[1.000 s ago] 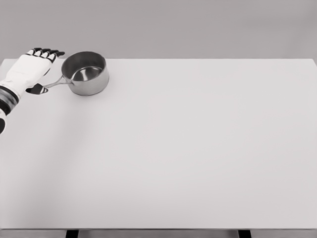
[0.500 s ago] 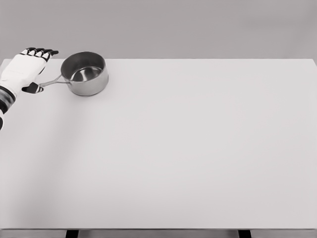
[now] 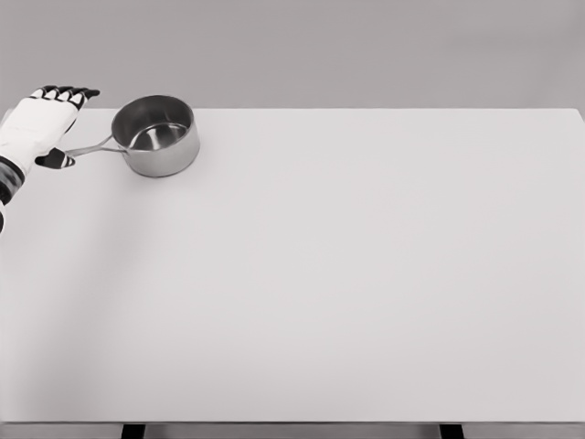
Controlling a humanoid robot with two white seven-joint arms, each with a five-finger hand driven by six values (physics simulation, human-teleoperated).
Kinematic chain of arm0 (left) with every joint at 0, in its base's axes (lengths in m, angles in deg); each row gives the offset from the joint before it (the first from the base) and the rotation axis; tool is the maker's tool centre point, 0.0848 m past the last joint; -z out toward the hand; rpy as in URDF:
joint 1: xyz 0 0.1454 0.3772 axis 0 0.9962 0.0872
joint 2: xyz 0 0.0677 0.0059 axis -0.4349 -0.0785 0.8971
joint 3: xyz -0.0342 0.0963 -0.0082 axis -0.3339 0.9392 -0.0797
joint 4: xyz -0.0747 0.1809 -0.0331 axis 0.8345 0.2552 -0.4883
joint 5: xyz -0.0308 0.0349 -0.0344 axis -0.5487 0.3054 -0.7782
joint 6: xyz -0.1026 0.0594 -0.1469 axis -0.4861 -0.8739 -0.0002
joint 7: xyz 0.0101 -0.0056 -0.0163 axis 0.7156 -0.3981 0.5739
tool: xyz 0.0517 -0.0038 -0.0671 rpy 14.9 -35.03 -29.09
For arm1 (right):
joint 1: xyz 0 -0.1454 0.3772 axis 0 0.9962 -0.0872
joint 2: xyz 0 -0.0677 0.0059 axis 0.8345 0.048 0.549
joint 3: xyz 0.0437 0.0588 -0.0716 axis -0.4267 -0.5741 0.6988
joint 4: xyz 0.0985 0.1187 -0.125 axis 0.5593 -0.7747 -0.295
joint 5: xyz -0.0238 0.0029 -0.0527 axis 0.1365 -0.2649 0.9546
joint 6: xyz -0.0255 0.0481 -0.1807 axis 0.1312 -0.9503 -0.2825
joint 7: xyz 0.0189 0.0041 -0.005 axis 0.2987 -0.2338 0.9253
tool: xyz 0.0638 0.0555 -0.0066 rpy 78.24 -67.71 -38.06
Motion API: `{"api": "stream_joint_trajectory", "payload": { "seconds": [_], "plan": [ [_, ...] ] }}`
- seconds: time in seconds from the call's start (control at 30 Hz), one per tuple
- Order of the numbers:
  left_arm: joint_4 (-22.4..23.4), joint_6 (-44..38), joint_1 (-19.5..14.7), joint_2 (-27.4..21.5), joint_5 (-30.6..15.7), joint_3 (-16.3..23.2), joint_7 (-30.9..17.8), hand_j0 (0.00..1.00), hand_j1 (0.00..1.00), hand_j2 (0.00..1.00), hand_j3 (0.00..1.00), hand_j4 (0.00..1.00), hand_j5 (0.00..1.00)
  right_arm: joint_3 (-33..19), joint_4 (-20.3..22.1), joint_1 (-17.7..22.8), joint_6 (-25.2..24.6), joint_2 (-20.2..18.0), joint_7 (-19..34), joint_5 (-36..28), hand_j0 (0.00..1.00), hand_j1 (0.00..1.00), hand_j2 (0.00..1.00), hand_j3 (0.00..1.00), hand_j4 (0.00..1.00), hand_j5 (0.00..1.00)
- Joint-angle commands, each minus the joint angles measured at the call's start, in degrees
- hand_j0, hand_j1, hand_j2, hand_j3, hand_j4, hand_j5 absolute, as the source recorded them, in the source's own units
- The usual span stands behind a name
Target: Rotate pot handle
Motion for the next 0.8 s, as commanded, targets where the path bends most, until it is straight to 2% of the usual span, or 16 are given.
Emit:
{"api": "stream_joint_trajectory", "payload": {
  "seconds": [0.0, 0.77],
  "plan": [
    [1.0, 0.0, -0.1, 0.2, 0.0, -0.1, 0.0, 1.0, 1.0, 1.0, 1.0, 1.0, 1.0, 0.0, 0.0, 0.0, 0.0, 0.0, 0.0, 0.0, 1.0, 1.0, 1.0, 1.0, 1.0, 1.0],
    [7.3, 1.2, -0.5, 2.8, -0.5, -4.1, 0.1, 1.0, 1.0, 1.0, 1.0, 1.0, 1.0, 0.0, 0.0, 0.0, 0.0, 0.0, 0.0, 0.0, 1.0, 1.0, 1.0, 1.0, 1.0, 1.0]
  ]
}}
